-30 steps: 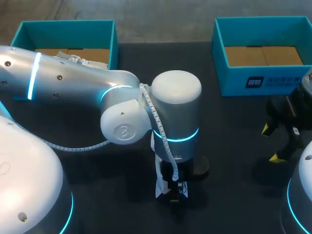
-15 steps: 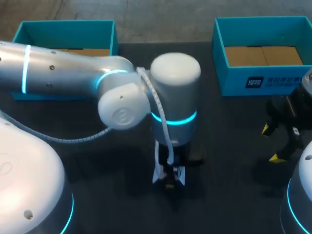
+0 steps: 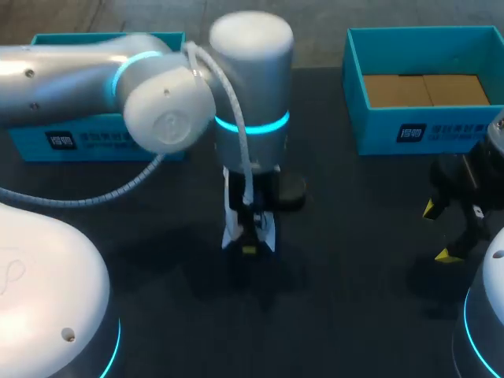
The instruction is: Take the shoe out of the shoebox, open the shoe tongue, remove and reinsert the insole, then place the shoe into the shoebox
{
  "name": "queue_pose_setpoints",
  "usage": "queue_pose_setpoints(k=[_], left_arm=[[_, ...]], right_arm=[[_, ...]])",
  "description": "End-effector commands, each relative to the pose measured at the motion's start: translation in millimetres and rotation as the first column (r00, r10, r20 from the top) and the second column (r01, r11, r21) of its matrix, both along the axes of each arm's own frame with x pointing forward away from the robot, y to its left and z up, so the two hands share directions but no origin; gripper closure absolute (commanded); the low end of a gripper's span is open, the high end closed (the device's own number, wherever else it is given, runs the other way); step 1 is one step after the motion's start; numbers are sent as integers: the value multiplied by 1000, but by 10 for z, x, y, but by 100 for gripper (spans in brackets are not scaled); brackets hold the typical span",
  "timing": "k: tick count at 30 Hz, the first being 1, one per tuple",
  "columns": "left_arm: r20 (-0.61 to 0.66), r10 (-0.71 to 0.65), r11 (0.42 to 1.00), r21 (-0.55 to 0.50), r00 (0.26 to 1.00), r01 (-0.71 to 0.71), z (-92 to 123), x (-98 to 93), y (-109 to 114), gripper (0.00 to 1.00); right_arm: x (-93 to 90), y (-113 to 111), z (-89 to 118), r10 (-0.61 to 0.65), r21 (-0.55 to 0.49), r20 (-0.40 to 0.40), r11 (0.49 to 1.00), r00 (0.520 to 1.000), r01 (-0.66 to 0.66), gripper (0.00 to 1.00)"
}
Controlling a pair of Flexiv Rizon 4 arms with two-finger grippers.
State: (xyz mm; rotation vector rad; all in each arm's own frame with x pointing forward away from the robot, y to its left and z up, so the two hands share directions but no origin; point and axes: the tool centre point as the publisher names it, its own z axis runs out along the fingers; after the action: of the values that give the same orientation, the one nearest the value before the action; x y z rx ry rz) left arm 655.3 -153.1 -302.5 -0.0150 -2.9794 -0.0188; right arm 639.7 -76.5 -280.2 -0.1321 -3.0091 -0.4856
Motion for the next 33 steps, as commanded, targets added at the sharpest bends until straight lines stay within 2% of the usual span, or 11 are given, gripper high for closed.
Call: queue_pose_setpoints(k=[1,4,13,15,17,33], left_arm=[[4,-3,1000,-13,1000,3,591,145,213,100],[-9,-27,1000,-11,1000,27,796,198,245,100],[11,36,999,34,999,-36,1346,394,375,100],[39,81,992,94,996,-84,1461,430,371,100],[73,129,986,99,989,-136,1570,412,370,100],[73,129,986,99,989,-136,1570,412,370,100]], right_arm=[[-10,3,-9,-2,-3,2,1000,1000,2,0],[-10,3,-9,-2,-3,2,1000,1000,2,0],[-10,3,-9,-2,-3,2,1000,1000,2,0],[-10,3,-9,-2,-3,2,1000,1000,2,0],[-10,3,-9,-2,-3,2,1000,1000,2,0],[-10,3,-9,-2,-3,2,1000,1000,2,0]])
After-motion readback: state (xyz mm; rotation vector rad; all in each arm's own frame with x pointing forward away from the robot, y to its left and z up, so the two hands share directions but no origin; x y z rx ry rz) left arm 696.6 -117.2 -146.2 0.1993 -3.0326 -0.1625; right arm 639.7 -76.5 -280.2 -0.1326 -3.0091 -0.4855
